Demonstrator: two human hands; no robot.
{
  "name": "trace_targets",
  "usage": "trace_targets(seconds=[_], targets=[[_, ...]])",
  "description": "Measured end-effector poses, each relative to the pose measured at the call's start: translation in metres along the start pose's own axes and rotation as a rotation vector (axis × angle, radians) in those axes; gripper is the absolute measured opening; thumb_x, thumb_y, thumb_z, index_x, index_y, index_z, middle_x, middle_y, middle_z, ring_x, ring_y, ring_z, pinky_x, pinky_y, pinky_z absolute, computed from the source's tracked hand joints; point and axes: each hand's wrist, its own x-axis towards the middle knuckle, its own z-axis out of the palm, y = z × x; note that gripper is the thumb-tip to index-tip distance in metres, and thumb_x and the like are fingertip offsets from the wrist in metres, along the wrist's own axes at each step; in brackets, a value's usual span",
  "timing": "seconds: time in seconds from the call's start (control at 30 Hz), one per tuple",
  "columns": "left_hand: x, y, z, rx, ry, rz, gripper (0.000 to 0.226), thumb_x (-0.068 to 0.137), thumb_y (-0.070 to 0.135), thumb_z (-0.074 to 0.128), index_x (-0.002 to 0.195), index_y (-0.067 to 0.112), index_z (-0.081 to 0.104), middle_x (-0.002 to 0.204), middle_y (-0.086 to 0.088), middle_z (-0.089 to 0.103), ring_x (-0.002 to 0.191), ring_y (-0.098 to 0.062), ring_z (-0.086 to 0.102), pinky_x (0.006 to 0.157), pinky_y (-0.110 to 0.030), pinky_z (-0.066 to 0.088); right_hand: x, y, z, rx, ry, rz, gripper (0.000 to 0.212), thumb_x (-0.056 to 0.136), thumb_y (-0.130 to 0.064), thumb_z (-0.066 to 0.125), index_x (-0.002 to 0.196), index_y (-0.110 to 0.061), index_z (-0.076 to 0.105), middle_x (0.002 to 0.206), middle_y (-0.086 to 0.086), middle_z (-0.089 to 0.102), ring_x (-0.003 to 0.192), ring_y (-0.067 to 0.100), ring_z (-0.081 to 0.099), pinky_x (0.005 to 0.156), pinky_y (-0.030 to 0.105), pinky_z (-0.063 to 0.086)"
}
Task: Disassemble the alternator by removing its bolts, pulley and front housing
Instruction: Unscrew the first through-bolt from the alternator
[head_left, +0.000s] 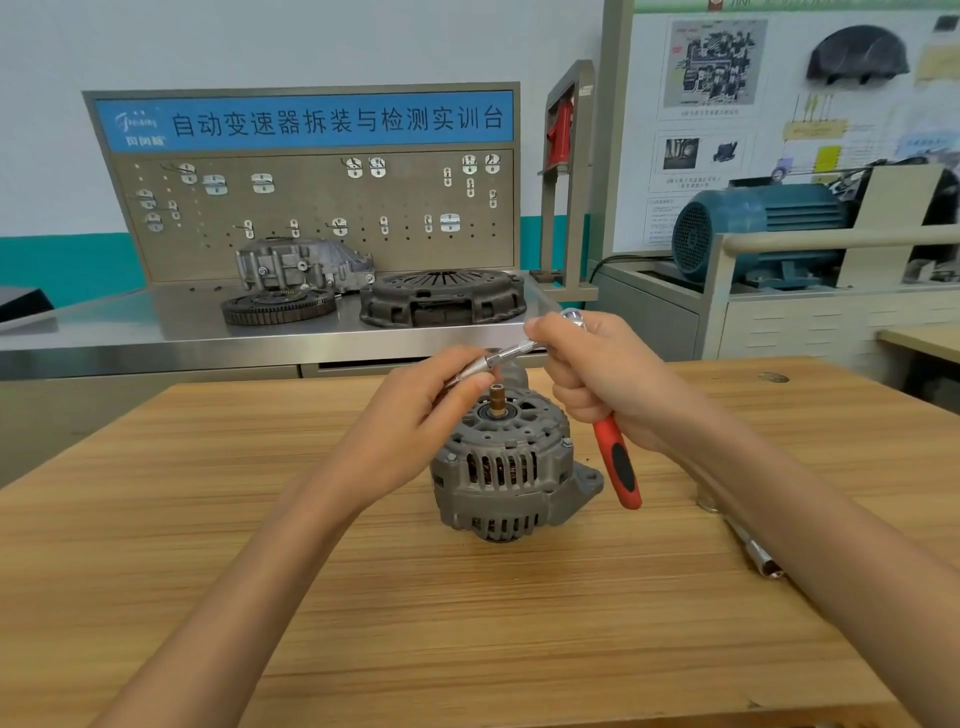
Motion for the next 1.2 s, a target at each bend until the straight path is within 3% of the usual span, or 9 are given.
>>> trace_targets(seconds=[0.2,0.47,0.6,0.73,0.87,0.97,1.07,1.13,1.2], targets=[[-0.006,0.000,0.003,0.032,-0.049,-0.028,0.014,0.098,0.024,0.043,0.095,0.027,0.056,0.065,0.028,0.055,0.054,0.004,0.048,0.051,-0.008,0.032,-0.003,0.005,0.002,-0.096,0.014,0.013,0.032,0.093,-0.020,0.050,0.063,-0.020,0.039,0.041,-0.008,0.032,0.033,0.007,0.022,0.033,0.015,0.017],[0.002,0.003,-0.004,-0.008,-0.139,-0.055,0.016,0.098,0.024,0.043,0.096,0.022,0.059,0.065,0.036,0.054,0.060,0.014,0.049,0.057,-0.006,0.034,0.002,0.005,0.006,-0.118,-0.017,-0.006,0.042,0.092,-0.019,0.049,0.052,-0.025,0.038,0.040,-0.008,0.030,0.033,0.008,0.020,0.034,0.015,0.017],[0.002,-0.003,-0.004,-0.052,-0.151,-0.106,0.017,0.098,0.023,0.043,0.096,0.021,0.060,0.063,0.033,0.054,0.058,0.009,0.048,0.056,-0.009,0.034,0.008,0.007,0.010,-0.178,0.016,-0.011,0.037,0.091,-0.019,0.047,0.056,-0.022,0.035,0.045,-0.005,0.028,0.036,0.009,0.020,0.035,0.016,0.017],[-0.003,-0.008,-0.002,-0.108,-0.173,-0.124,0.019,0.093,0.038,0.039,0.090,0.032,0.057,0.060,0.024,0.052,0.054,0.000,0.043,0.054,-0.018,0.031,0.011,0.010,0.014,-0.226,0.013,-0.046,0.038,0.090,-0.018,0.047,0.054,-0.023,0.034,0.043,-0.008,0.029,0.033,0.007,0.022,0.034,0.015,0.019],[-0.002,-0.008,0.001,-0.146,-0.127,-0.145,0.026,0.099,0.028,0.039,0.088,0.043,0.056,0.063,0.026,0.055,0.059,0.006,0.049,0.057,-0.012,0.036,0.023,0.008,0.014,-0.360,0.057,-0.133,0.038,0.087,-0.022,0.047,0.052,-0.023,0.033,0.040,-0.012,0.031,0.034,0.003,0.026,0.035,0.015,0.024],[0.004,-0.015,-0.007,-0.268,-0.172,-0.279,0.035,0.097,0.044,0.027,0.098,0.044,0.063,0.087,0.019,0.069,0.084,0.004,0.061,0.076,-0.018,0.047,0.033,0.016,0.019,-0.562,0.128,-0.249,0.033,0.085,-0.025,0.049,0.055,-0.018,0.038,0.049,-0.011,0.036,0.043,0.003,0.031,0.040,0.013,0.026],[0.003,-0.035,-0.011,-0.354,-0.137,-0.359,0.041,0.102,0.036,0.025,0.116,0.030,0.063,0.112,0.016,0.068,0.109,0.003,0.059,0.095,-0.013,0.043,0.040,0.027,0.023,-0.724,0.137,-0.282,0.029,0.085,-0.026,0.050,0.058,-0.021,0.042,0.055,-0.007,0.042,0.051,0.006,0.038,0.049,0.020,0.031],[-0.001,-0.049,-0.009,-0.342,-0.114,-0.409,0.038,0.103,0.031,0.028,0.119,0.026,0.062,0.117,0.016,0.065,0.113,0.007,0.054,0.100,-0.015,0.037,0.043,0.027,0.023,-0.764,0.132,-0.297,0.030,0.084,-0.026,0.051,0.055,-0.023,0.040,0.051,-0.008,0.040,0.049,0.007,0.037,0.050,0.027,0.028],[-0.008,-0.057,-0.001,-0.341,-0.117,-0.439,0.034,0.102,0.029,0.030,0.116,0.030,0.061,0.117,0.022,0.061,0.109,0.017,0.050,0.094,-0.005,0.034,0.046,0.021,0.026,-0.841,0.110,-0.321,0.031,0.081,-0.029,0.050,0.054,-0.021,0.037,0.049,-0.007,0.035,0.047,0.009,0.034,0.049,0.026,0.024]])
